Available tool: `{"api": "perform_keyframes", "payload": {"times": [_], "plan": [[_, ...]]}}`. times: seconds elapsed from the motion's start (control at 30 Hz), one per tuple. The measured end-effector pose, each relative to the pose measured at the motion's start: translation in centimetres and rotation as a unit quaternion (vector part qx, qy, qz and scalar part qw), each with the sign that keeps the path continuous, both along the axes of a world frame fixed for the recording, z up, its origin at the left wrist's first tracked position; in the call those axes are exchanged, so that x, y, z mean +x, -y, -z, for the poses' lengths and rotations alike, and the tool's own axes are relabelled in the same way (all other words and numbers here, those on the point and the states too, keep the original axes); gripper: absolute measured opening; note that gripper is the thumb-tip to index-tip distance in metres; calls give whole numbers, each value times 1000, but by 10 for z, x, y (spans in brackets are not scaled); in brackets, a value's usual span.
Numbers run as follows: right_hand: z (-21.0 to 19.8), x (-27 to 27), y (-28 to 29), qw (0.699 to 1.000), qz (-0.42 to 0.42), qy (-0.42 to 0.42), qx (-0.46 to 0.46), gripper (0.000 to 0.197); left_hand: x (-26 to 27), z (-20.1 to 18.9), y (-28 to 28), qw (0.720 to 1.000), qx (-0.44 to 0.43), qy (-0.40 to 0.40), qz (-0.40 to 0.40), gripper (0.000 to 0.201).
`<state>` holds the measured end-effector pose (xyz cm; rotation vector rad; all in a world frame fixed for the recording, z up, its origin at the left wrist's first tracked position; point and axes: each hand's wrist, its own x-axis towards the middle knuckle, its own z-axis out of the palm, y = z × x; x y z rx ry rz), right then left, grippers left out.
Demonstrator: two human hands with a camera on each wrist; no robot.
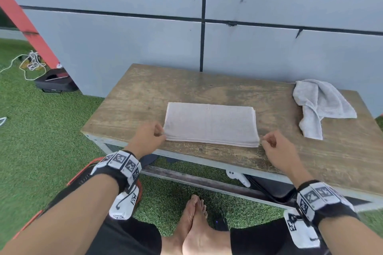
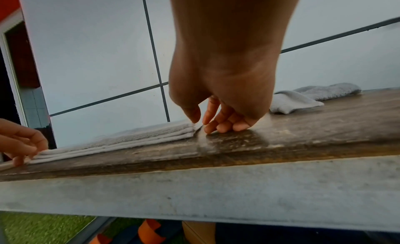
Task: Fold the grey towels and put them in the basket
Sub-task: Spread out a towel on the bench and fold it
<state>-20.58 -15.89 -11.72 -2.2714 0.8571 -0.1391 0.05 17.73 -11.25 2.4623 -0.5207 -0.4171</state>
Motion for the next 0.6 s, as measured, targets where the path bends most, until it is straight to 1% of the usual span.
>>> {"api": "perform_keyframes", "payload": {"times": [0.1,0.17,0.23,0.27,0.3,0.33,0.4,0.47,0.53,0.6], "plan": [[5,8,-1,999,3,-29,-42,25,-2,-4,12,999,34,28,-32,24],[7,13,-2,997,-2,-48,-59,26,-5,-7,19,996,66,43,-41,25],[7,15,-2,997,0,-54,-63,25,-7,-9,24,995,76,43,-55,27],[7,16,-2,997,4,-51,-61,23,-7,-10,26,994,76,42,-61,32],[5,16,-3,998,8,-45,-53,20,-8,-11,28,994,73,42,-69,36],[5,15,-3,998,13,-35,-44,17,-9,-12,29,994,65,39,-82,35],[1,13,-5,999,22,-5,-28,14,-11,-15,30,993,31,32,-111,24],[-2,11,-6,999,33,27,-21,15,-12,-18,29,991,-7,31,-131,16],[-6,9,-7,998,40,52,-16,17,-11,-19,26,989,-34,30,-144,13],[-8,6,-9,997,40,61,-15,18,-11,-20,23,988,-40,28,-147,13]]}}
